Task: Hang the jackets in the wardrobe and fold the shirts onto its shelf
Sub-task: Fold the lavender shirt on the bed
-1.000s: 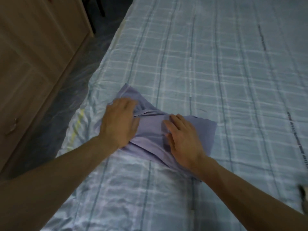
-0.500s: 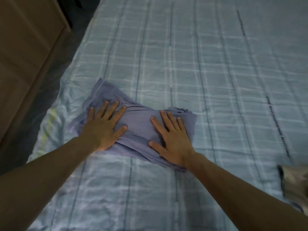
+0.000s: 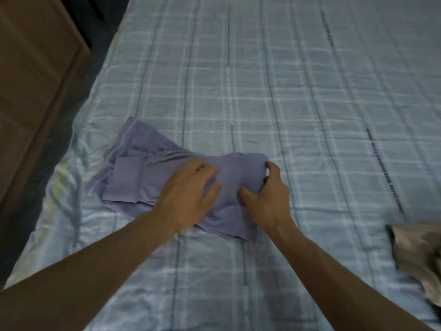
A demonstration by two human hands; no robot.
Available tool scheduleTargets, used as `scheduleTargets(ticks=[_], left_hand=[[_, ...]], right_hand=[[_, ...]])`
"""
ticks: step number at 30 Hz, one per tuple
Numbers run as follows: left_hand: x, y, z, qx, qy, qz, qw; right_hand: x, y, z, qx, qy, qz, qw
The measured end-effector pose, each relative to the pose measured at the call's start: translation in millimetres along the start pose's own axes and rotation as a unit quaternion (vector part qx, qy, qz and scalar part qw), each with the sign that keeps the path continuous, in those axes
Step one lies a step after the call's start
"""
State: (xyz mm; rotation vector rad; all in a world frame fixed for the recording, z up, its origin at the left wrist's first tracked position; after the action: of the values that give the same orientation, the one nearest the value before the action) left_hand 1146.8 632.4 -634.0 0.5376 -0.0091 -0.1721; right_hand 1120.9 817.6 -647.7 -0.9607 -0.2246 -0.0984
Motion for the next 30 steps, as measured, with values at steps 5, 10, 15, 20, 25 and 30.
scheduleTargets(ticks=[5,10,15,20,25,30], left_hand=[[-14,32,15,0.258,-0.012,0.127,0.958],[0,-13,64,0.323,0.083,0.262,0.906],[37,-126,107,0.182,0.084,0.371,0.907],[66,-152,105,0.017,0.145,0.239,0.96],[66,-115,75,-0.046,-0.033,0.017,0.998],[65,-111,58,-0.165,-0.12,0.018,0.979]], right_hand=[[16,-59,-15,-0.061,0.001,0.115,0.991],[25,-120,-62,-0.11,-0.127,0.199,0.965],[23,-132,-122,-0.17,-0.304,0.184,0.919],[2,-97,-110,-0.035,-0.101,0.248,0.963],[-16,-100,-127,0.21,-0.093,0.37,0.9],[-42,-106,-157,0.29,-0.133,0.323,0.891]])
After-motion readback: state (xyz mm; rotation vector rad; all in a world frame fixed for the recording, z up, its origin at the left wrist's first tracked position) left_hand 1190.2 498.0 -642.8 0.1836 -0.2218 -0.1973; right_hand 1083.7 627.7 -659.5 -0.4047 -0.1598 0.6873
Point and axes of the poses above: each hand's wrist, its own x-axis away from the middle knuckle, its own z-axis out of the back of the hand, y = z × x, the point moved 4 cm from there along -x, towards the middle knuckle, and after that the axes turned 3 degrees about -y, right-handed, at the moved point
